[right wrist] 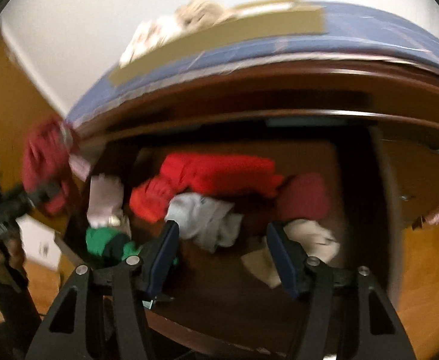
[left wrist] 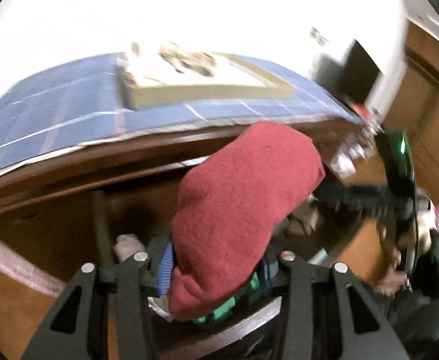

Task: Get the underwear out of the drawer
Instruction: 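Grasp red sock with left tool while right tool grasps grey sock, then lift both held socks up out of the drawer toward the tray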

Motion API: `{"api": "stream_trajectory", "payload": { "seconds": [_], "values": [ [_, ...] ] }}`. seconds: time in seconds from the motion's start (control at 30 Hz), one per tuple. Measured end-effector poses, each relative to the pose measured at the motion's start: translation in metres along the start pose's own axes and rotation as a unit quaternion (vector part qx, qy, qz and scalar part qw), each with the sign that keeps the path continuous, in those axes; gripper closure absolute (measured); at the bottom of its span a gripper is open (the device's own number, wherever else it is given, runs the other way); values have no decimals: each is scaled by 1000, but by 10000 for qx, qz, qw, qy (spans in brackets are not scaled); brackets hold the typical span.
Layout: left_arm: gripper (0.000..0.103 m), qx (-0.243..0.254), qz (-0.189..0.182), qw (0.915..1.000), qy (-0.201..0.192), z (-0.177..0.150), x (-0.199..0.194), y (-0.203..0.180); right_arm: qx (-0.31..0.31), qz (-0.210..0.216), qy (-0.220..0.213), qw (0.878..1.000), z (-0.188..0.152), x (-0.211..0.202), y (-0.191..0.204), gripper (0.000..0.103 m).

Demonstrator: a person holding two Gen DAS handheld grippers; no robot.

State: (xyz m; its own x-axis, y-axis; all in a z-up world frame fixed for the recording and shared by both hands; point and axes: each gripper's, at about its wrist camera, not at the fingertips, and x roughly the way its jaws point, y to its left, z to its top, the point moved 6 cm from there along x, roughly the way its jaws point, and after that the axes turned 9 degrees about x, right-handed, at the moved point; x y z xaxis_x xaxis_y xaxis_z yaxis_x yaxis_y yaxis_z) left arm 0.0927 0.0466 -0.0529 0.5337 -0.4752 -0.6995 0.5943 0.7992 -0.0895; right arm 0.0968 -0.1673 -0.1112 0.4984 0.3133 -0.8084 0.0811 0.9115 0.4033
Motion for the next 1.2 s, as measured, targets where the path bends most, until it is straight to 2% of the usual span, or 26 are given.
{"api": "stream_trajectory", "payload": {
  "seconds": [0.07,0.27,0.33,0.53,0.6,0.67,0.7,0.73,0.8,0.93,1.1,1.2],
  "values": [
    [59,-196,176,9995,-154,-2,-6,0,-415,-116,379,9984,-2,17,13,40],
    [59,-254,465,9983,-262,1,-19,-1,-1484,-564,878,9834,2,51,42,40],
    [59,-308,469,9980,-287,-5,-31,0,-1529,-608,1064,9806,3,64,44,40],
    [59,-347,470,9978,-314,-9,-28,10,-1632,-786,1765,9675,-3,101,43,40],
    [59,-354,447,9979,-312,-9,-27,10,-1703,-943,1733,9655,-2,103,43,40],
    [59,-366,427,9980,-293,-10,-25,10,-1754,-1004,1955,9597,-6,108,42,40],
    [59,-374,420,9980,-285,-11,-24,10,-1750,-1059,2044,9573,-8,112,41,41],
    [59,-381,423,9980,-281,-11,-24,9,-1703,-1137,2119,9556,-9,114,38,50],
    [59,-385,432,9979,-287,-11,-23,9,-1707,-1341,2081,9537,-8,115,34,60],
    [59,-436,419,9976,-330,-11,-24,9,-1365,-942,1867,9683,-5,104,28,78],
    [59,-549,347,9973,-351,-12,-18,10,-506,-117,1262,9906,0,68,18,81],
    [59,-604,296,9971,-370,-10,-16,6,174,501,879,9947,2,39,14,81]
  ]
}}
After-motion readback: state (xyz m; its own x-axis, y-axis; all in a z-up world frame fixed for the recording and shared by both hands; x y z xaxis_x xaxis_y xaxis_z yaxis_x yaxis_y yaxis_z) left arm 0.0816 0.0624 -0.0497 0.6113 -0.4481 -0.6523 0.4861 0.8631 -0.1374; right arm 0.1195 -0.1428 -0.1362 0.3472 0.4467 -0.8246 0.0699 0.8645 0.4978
